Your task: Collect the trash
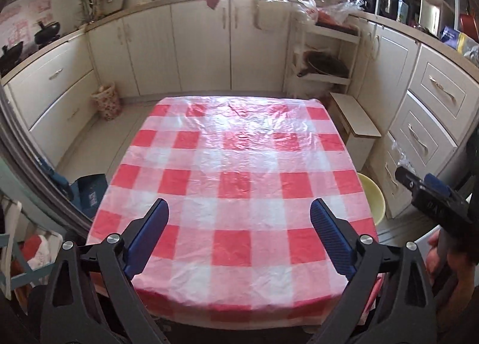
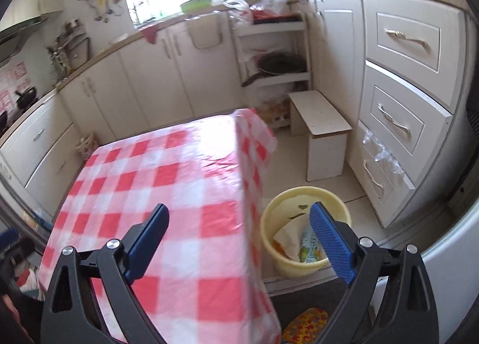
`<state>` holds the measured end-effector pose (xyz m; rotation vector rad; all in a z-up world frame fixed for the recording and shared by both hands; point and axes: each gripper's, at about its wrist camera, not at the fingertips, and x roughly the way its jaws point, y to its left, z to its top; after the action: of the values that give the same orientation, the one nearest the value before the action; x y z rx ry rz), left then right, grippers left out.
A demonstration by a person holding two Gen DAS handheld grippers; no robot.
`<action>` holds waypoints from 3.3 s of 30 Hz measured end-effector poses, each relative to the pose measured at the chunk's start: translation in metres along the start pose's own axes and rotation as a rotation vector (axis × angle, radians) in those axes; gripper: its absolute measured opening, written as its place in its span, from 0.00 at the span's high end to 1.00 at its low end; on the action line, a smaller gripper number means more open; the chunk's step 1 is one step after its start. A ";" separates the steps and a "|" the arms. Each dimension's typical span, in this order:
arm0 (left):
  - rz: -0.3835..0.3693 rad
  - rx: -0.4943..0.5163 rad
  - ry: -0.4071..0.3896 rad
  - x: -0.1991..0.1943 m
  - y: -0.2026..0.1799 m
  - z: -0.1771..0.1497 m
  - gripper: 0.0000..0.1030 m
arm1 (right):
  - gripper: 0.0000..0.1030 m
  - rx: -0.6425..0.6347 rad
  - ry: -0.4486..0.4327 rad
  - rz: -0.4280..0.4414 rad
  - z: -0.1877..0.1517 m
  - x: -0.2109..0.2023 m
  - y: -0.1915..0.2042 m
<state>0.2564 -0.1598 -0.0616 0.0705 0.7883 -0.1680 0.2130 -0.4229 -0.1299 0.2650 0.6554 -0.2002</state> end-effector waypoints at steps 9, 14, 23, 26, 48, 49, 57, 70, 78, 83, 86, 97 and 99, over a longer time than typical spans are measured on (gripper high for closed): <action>0.058 -0.015 -0.095 -0.072 0.052 -0.034 0.07 | 0.10 -0.052 -0.089 0.079 -0.038 -0.072 0.063; 0.061 -0.036 -0.107 -0.099 0.064 -0.053 0.07 | 0.08 -0.086 -0.105 0.123 -0.042 -0.116 0.083; 0.081 -0.027 -0.132 -0.145 0.067 -0.088 0.07 | 0.07 -0.097 -0.083 0.139 -0.069 -0.176 0.093; 0.081 -0.028 -0.148 -0.162 0.067 -0.099 0.07 | 0.07 -0.099 -0.085 0.129 -0.083 -0.191 0.093; 0.077 -0.033 -0.159 -0.210 0.063 -0.156 0.07 | 0.07 -0.072 -0.121 0.090 -0.147 -0.230 0.099; 0.079 -0.035 -0.159 -0.210 0.063 -0.154 0.07 | 0.07 -0.074 -0.120 0.088 -0.148 -0.229 0.099; 0.087 -0.034 -0.160 -0.207 0.064 -0.155 0.07 | 0.07 -0.070 -0.106 0.086 -0.151 -0.226 0.097; 0.097 -0.023 -0.170 -0.210 0.065 -0.155 0.07 | 0.07 -0.076 -0.113 0.085 -0.152 -0.229 0.098; 0.104 -0.021 -0.171 -0.212 0.065 -0.155 0.07 | 0.07 -0.076 -0.099 0.085 -0.150 -0.226 0.096; 0.104 -0.021 -0.171 -0.212 0.065 -0.155 0.07 | 0.07 -0.079 -0.100 0.085 -0.149 -0.227 0.095; 0.104 -0.022 -0.172 -0.212 0.065 -0.155 0.07 | 0.07 -0.079 -0.101 0.084 -0.149 -0.227 0.095; 0.109 -0.021 -0.176 -0.212 0.068 -0.155 0.07 | 0.07 -0.078 -0.100 0.084 -0.150 -0.227 0.095; 0.110 -0.020 -0.177 -0.212 0.068 -0.155 0.07 | 0.07 -0.078 -0.101 0.084 -0.149 -0.227 0.095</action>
<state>0.0130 -0.0469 -0.0196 0.0785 0.6078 -0.0607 -0.0235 -0.2648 -0.0851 0.2056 0.5499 -0.1064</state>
